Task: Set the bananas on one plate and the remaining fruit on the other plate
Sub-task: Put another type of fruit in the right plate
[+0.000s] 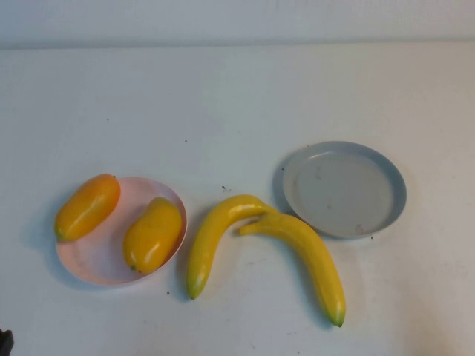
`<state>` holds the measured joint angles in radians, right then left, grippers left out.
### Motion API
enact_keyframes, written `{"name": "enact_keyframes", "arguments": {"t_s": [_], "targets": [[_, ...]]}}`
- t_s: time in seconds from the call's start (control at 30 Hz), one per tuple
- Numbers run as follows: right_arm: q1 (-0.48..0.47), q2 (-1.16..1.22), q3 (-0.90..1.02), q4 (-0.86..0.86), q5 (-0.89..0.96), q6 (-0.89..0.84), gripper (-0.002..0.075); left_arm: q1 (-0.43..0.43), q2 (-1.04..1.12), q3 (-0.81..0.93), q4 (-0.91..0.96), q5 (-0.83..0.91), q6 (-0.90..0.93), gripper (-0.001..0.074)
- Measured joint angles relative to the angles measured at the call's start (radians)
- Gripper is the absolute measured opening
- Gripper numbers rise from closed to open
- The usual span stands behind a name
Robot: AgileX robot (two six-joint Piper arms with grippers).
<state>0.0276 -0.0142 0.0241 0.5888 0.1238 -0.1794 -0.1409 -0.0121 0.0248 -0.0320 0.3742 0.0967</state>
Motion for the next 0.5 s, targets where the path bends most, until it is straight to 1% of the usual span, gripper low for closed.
{"name": "enact_keyframes", "arguments": {"t_s": [0.07,0.17,0.37,0.5], "targets": [[0.0,0.0,0.0,0.127,-0.024,0.0,-0.0017,0.0,0.0,0.0,0.0,0.0,0.0,0.0001],[0.0,0.0,0.0,0.235,-0.029,0.0,-0.0017,0.0,0.0,0.0,0.0,0.0,0.0,0.0001],[0.0,0.0,-0.002,0.309,-0.006,-0.002,-0.0017,0.0,0.0,0.0,0.0,0.0,0.0,0.0001],[0.0,0.024,-0.114,0.316,0.116,-0.002,-0.0017,0.0,0.0,0.0,0.0,0.0,0.0,0.0001]]}}
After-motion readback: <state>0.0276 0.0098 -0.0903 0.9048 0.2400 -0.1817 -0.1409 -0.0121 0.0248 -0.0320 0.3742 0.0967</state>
